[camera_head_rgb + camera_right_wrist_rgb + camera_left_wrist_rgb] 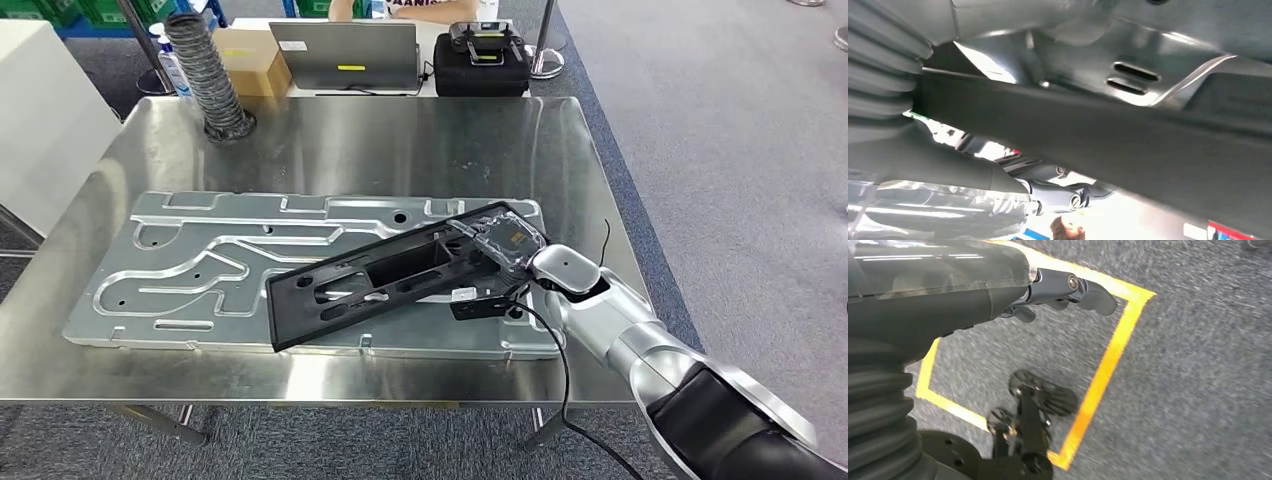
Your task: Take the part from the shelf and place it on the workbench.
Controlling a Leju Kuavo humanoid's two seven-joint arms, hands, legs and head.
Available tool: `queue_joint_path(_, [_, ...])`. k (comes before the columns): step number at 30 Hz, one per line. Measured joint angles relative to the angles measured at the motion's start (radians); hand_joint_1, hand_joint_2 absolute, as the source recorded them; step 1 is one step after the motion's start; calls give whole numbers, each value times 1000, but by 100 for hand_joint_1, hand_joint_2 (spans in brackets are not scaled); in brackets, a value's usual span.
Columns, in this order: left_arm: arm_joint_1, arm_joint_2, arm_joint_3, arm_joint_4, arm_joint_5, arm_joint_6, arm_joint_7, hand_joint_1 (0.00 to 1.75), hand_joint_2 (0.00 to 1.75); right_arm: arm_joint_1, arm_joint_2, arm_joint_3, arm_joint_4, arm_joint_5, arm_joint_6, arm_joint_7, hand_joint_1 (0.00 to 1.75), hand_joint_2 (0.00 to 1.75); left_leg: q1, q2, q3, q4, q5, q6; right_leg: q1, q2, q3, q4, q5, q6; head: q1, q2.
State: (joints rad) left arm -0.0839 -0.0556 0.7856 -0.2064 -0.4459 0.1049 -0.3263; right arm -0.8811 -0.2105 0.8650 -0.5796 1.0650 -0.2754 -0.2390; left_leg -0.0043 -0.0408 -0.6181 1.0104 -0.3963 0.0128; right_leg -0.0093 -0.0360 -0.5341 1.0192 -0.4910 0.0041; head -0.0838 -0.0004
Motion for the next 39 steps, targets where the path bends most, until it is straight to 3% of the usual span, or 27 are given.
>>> queue_joint_path(3, [2, -1, 1, 0, -12, 19, -3, 0, 0, 0, 6, -13, 2, -25, -27, 3, 0, 0, 2, 1, -7, 7, -2, -17, 0, -1, -4, -10, 12, -13, 0, 0])
queue_joint_path(5, [1, -2, 1, 0, -18, 26, -5, 0, 0, 1, 7, -27, 1, -51, -46, -12, 0, 0, 4, 9, -37, 71, -46, -29, -5, -9, -5, -18, 20, -23, 0, 0])
queue_joint_path(7, [0, -3, 1, 0, -23, 27, -5, 0, 0, 6, 3, -45, -4, -93, -76, -52, 0, 0, 6, 18, -97, 203, -116, -39, -3, -15, -9, -18, 22, -27, 0, 0])
queue_joint_path(8, [2, -4, 2, 0, -25, 27, -4, 0, 0, 12, -1, -57, -11, -119, -88, -80, 0, 0, 7, 21, -124, 262, -138, -42, -2, -17, -10, -18, 22, -27, 0, 0])
queue_joint_path(9, [3, -4, 2, 0, -26, 27, -4, 0, 0, 18, -5, -69, -21, -145, -96, -107, 0, 0, 8, 22, -136, 289, -141, -44, -2, -19, -11, -18, 22, -27, 0, 0])
queue_joint_path(10, [5, -4, 2, 0, -27, 26, -4, 0, 0, 24, -8, -80, -32, -165, -100, -128, 0, 0, 9, 22, -129, 278, -125, -46, -2, -19, -10, -17, 22, -26, 0, 0])
queue_joint_path(12, [6, -4, 3, 0, -30, 26, -4, 0, 0, 30, -10, -100, -52, -185, -100, -146, 0, 0, 14, 18, -63, 144, -57, -47, -4, -16, -9, -15, 18, -20, 0, 0])
queue_joint_path(14, [6, -5, 5, 0, -33, 25, -4, 0, 0, 31, -10, -113, -65, -189, -100, -151, 0, 0, 15, 9, -9, 27, -14, -37, -1, -11, -10, -10, 15, -9, 0, 0])
queue_joint_path(17, [8, -7, 9, 0, -34, 24, -4, 0, 0, 34, -10, -125, -75, -190, -99, -153, 0, 0, 8, 8, -2, 4, -10, -11, 0, -7, -13, -11, 15, 9, 0, 0])
queue_joint_path(19, [7, -7, 12, 0, -34, 24, -4, 0, 0, 36, -6, -132, -80, -191, -99, -153, 0, 0, 9, 8, 2, -2, -6, 3, -5, -2, -22, 10, -2, 18, 0, 0])
queue_joint_path(20, [5, -7, 13, 0, -34, 24, -5, 0, 0, 37, -1, -136, -81, -192, -99, -154, 0, 0, 11, 9, 4, -5, -4, 9, -6, 5, -40, 49, -25, 20, 0, 0])
queue_joint_path(22, [2, -7, 16, 0, -35, 24, -5, 0, 0, 43, 12, -146, -82, -207, -104, -168, 0, 0, 9, 8, 5, -6, -4, 17, -7, 20, -106, 186, -86, 20, 0, 0])
queue_joint_path(24, [1, -7, 18, 0, -36, 21, -4, 0, 0, 58, 19, -157, -94, -251, -109, -213, 0, 0, 6, 7, 5, -5, -6, 19, -7, 24, -161, 289, -109, 19, 0, 0])
queue_joint_path(25, [2, -7, 18, 0, -38, 18, -4, 0, 0, 68, 20, -165, -110, -287, -104, -244, 0, 0, 4, 6, 6, -4, -7, 20, -7, 24, -165, 288, -93, 16, 0, 0])
queue_joint_path(26, [2, -7, 19, 0, -40, 15, -4, 0, 0, 77, 21, -175, -134, -334, -90, -277, 0, 0, 3, 6, 7, -2, -8, 20, -6, 24, -149, 246, -59, 12, 0, 0])
queue_joint_path(28, [2, -7, 20, 0, -44, 9, -4, 0, 0, 98, 22, -201, -209, -471, -29, -350, 0, 0, 0, 7, 8, 3, -12, 17, 1, 11, -90, 105, 14, -2, 0, 0])
queue_joint_path(29, [2, -6, 20, 0, -46, 7, -3, 0, 0, 111, 23, -217, -259, -556, 10, -378, 0, 0, -2, 9, 7, 6, -14, 14, 6, 5, -66, 49, 32, -7, 0, 0])
queue_joint_path(31, [4, -6, 24, 0, -47, 3, -2, 0, 0, 149, 26, -256, -374, -720, 74, -408, 0, 0, -4, 16, 5, 7, -16, 5, 14, 0, -50, 6, 34, -11, 0, 0])
queue_joint_path(34, [9, -2, 36, 0, -44, 2, 1, 0, 0, 228, 28, -344, -567, -910, 109, -412, 0, 0, -2, 25, 2, 19, -30, -11, 8, 11, -45, -9, 41, -21, 0, 0])
queue_joint_path(36, [11, -1, 47, 0, -37, 6, 1, 0, 0, 288, 28, -420, -702, -999, 113, -412, 0, 0, 1, 27, -28, 99, -86, -20, 4, 13, -41, -17, 46, -27, 0, 0])
queue_joint_path(38, [16, -1, 59, 0, -32, 11, 1, 0, 0, 354, 27, -505, -827, -1056, 121, -412, 0, 0, 6, 28, -84, 237, -155, -28, 4, 16, -41, -16, 45, -29, 0, 0])
queue_joint_path(39, [20, -1, 64, 0, -30, 12, 1, 0, 0, 385, 27, -546, -881, -1072, 127, -412, 0, 0, 8, 29, -103, 285, -171, -31, 4, 20, -42, -16, 45, -29, 0, 0])
